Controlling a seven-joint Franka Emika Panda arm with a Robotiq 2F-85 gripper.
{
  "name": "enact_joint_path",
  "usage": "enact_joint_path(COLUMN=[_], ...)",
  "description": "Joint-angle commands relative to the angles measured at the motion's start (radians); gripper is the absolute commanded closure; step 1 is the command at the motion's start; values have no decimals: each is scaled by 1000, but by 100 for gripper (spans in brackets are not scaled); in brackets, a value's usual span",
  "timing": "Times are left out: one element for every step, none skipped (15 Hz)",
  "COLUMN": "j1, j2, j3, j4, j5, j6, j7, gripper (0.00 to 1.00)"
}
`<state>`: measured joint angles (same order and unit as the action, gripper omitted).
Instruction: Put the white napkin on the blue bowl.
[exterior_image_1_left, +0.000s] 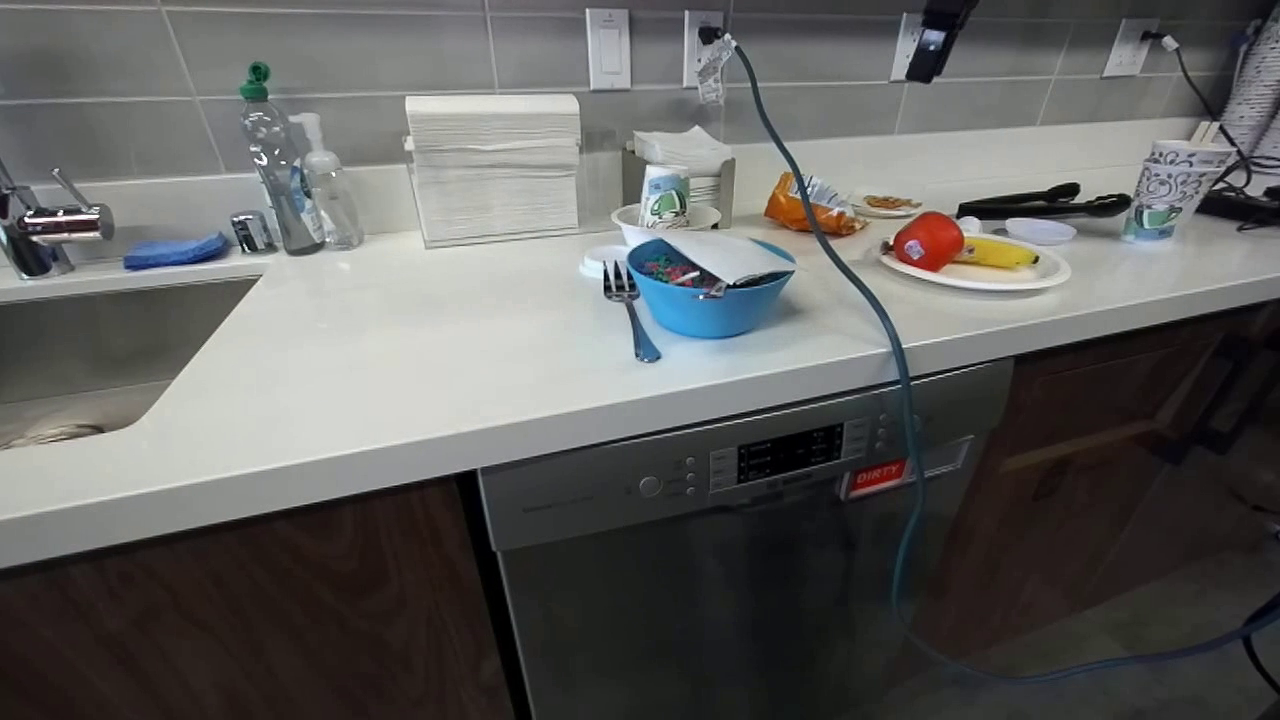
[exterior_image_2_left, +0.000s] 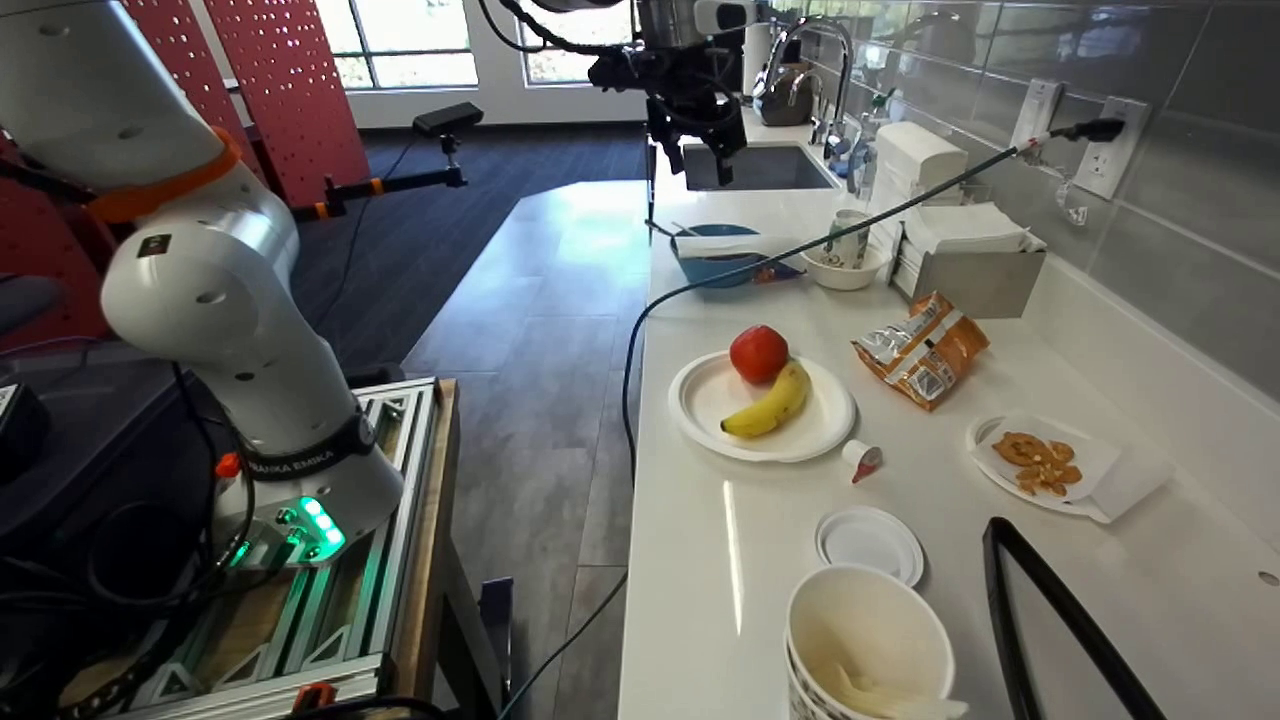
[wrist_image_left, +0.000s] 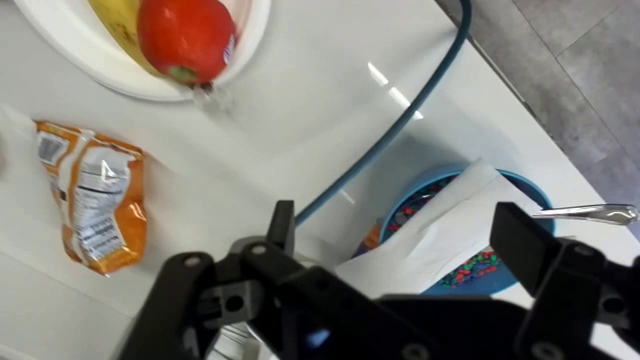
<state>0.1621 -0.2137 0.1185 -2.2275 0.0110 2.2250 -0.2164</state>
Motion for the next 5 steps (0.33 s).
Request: enact_joint_path(j1=[-9, -13, -12, -10, -7], j2=[-17, -29, -34, -35, -34], j3=[-16, -23, -21, -17, -15], j4=[-15, -28, -34, -36, -36], j5=[10, 15, 17, 18, 19], j6=[-3, -3, -3, -3, -3], j7=[-7, -8, -8, -6, -5], gripper=[0, 0, 0, 0, 0])
